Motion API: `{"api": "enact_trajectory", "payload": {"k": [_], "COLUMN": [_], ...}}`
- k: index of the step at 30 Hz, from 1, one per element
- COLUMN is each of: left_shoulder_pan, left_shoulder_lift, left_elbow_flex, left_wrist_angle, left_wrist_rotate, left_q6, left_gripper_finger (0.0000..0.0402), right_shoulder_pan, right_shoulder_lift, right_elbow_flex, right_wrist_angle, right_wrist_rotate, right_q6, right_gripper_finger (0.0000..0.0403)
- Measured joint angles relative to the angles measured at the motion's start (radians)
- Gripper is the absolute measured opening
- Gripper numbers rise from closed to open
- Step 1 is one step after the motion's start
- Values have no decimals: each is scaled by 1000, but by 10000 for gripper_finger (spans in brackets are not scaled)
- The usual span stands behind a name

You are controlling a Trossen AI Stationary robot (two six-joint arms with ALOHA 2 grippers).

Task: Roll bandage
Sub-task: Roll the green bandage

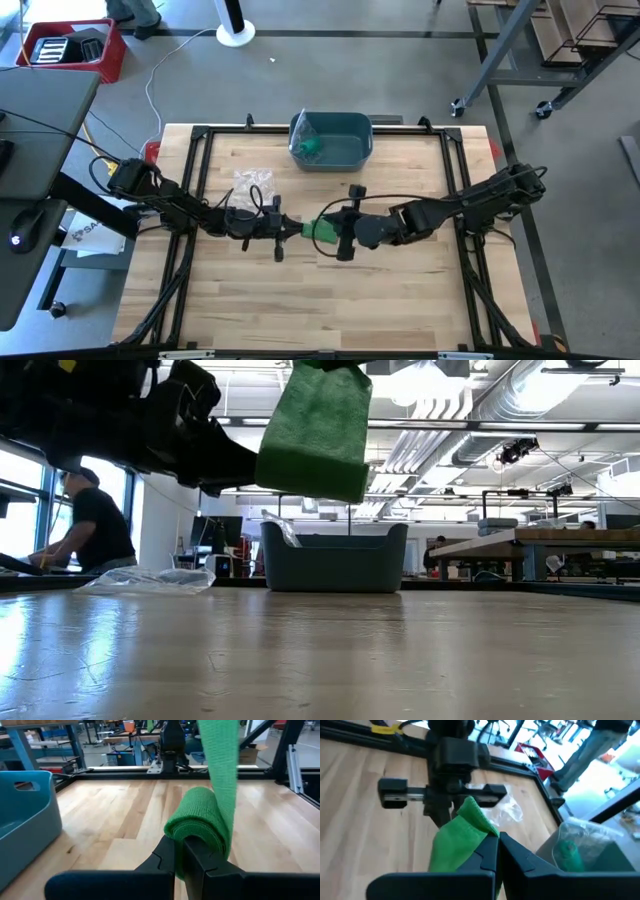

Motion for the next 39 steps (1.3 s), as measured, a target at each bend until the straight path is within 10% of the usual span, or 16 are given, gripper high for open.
{"api": "enact_trajectory", "payload": {"k": [25, 39], "left_shoulder_pan": [-84, -87], "left_shoulder_lift": [0, 0], "left_elbow_flex": [48, 48], "left_wrist_angle": [45, 144], "left_wrist_rotate": [136, 137], "left_q6": [56, 64], "left_gripper_finger": [5, 5], "right_shoulder_pan": [-96, -96], "right_shoulder_lift": [6, -14], "right_elbow_flex": [-264, -350], "right_wrist_angle": [136, 251], "right_wrist_rotate": [-332, -466], "right_q6": [237, 244], "right_gripper_finger": [9, 154]}}
